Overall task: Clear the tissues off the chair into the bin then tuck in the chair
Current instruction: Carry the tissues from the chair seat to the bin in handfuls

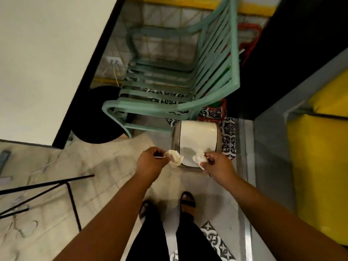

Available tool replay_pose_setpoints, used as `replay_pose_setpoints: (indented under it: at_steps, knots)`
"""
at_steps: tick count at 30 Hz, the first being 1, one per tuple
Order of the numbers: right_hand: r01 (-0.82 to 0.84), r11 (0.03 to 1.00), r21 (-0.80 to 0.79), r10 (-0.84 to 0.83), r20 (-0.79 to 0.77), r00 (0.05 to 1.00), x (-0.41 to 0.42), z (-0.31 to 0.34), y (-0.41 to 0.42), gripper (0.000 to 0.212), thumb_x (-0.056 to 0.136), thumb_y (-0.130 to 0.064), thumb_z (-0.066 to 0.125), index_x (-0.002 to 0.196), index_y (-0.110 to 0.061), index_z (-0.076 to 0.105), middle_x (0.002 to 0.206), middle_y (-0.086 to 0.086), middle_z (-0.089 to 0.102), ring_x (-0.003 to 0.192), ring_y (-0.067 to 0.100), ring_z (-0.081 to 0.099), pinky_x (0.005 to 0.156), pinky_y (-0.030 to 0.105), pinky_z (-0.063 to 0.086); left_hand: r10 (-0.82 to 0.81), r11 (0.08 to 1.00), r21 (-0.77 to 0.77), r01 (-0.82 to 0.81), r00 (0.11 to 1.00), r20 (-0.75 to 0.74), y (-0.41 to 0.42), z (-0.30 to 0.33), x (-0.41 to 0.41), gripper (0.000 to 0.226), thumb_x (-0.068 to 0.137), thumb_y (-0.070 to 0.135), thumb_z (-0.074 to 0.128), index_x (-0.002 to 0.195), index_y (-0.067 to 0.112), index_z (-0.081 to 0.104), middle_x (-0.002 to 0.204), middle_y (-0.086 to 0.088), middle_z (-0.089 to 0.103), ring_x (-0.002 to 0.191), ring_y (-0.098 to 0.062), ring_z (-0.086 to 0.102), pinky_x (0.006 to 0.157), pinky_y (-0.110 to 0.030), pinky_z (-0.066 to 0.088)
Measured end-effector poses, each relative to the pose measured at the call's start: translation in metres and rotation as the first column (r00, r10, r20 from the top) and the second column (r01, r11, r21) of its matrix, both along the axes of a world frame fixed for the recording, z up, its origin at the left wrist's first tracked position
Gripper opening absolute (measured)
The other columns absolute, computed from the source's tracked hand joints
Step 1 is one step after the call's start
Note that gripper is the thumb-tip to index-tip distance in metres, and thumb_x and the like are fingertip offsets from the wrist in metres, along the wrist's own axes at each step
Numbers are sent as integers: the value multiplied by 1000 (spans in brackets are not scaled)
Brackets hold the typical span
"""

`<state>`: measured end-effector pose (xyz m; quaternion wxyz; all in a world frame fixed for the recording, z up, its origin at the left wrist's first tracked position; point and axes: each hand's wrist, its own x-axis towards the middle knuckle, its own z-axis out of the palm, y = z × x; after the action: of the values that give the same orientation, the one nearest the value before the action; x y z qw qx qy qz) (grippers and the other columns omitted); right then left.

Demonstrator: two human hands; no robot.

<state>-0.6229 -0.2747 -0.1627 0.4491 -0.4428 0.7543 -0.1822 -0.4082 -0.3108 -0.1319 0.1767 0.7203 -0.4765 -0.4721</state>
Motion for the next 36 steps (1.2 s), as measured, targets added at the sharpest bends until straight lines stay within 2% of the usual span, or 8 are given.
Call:
replay_pose_setpoints:
  at_steps: [2, 8, 12, 15, 19, 26, 30, 36]
  knots:
    - [-43, 999, 1, 43, -52, 998, 0, -16, -11, 36, 84, -12, 68, 119, -6, 64, 112, 11, 69, 99, 24, 63, 81, 23, 44, -6, 1000, 22, 6, 1000, 22, -6, -14, -13, 20, 79, 26, 76, 94, 14, 70, 90, 0, 70, 85, -16, 65, 73, -26, 50]
    - [-75, 990, 120, 101, -234, 967, 19, -58, -49, 38, 90, -28, 59, 125, -14, 60, 120, 13, 65, 113, 33, 58, 99, 35, 43, -15, 1000, 25, 13, 997, 71, -25, -37, -24, 21, 80, 32, 75, 94, 18, 68, 91, 3, 69, 79, -13, 63, 65, -25, 49]
    - [-61, 980, 190, 97, -185, 978, 23, -87, -64, 32, 91, -22, 55, 119, -6, 59, 116, 17, 64, 109, 35, 60, 88, 37, 49, -90, 996, 37, 87, 992, 84, -29, -48, -26, 18, 80, 32, 74, 90, 19, 67, 85, 2, 70, 73, -10, 64, 57, -19, 42]
    - [-57, 975, 216, 101, -199, 975, 21, -96, -65, 32, 95, -18, 51, 122, -3, 55, 122, 18, 61, 116, 36, 55, 99, 39, 43, -144, 989, 53, 139, 984, 105, -24, -52, -29, 14, 82, 31, 73, 89, 21, 66, 81, 4, 70, 71, -5, 64, 55, -16, 43]
    - [-116, 956, 270, 170, -186, 968, 14, -67, -41, 23, 95, -6, 47, 117, -4, 54, 102, 10, 60, 97, 24, 57, 88, 32, 46, -215, 976, 57, 209, 967, 133, -18, -54, -39, 10, 83, 26, 72, 85, 22, 63, 77, 4, 69, 65, -2, 61, 48, -6, 39]
    - [41, 987, 153, -29, -80, 996, -21, -17, 6, 29, 87, -15, 61, 116, -11, 61, 107, 10, 67, 91, 29, 67, 84, 41, 55, -376, 926, 46, 375, 907, 190, -27, -72, -91, 6, 81, 19, 68, 81, 17, 61, 85, -1, 63, 72, -12, 59, 57, -14, 39]
    - [145, 980, 133, -142, -34, 989, -32, -16, 14, 33, 85, -23, 69, 116, -17, 61, 101, -2, 63, 84, 24, 68, 80, 42, 57, -328, 943, 121, 310, 926, 189, -30, -92, -117, 9, 82, 16, 67, 84, 18, 58, 93, -3, 60, 82, -17, 60, 68, -25, 46]
    - [152, 978, 141, -150, -25, 988, -42, -25, 18, 42, 84, -27, 69, 123, -18, 58, 101, -5, 59, 87, 23, 67, 80, 44, 57, -172, 969, 206, 135, 969, 176, -38, -116, -145, 39, 88, 21, 65, 123, 6, 56, 127, -12, 60, 117, -31, 57, 102, -42, 46]
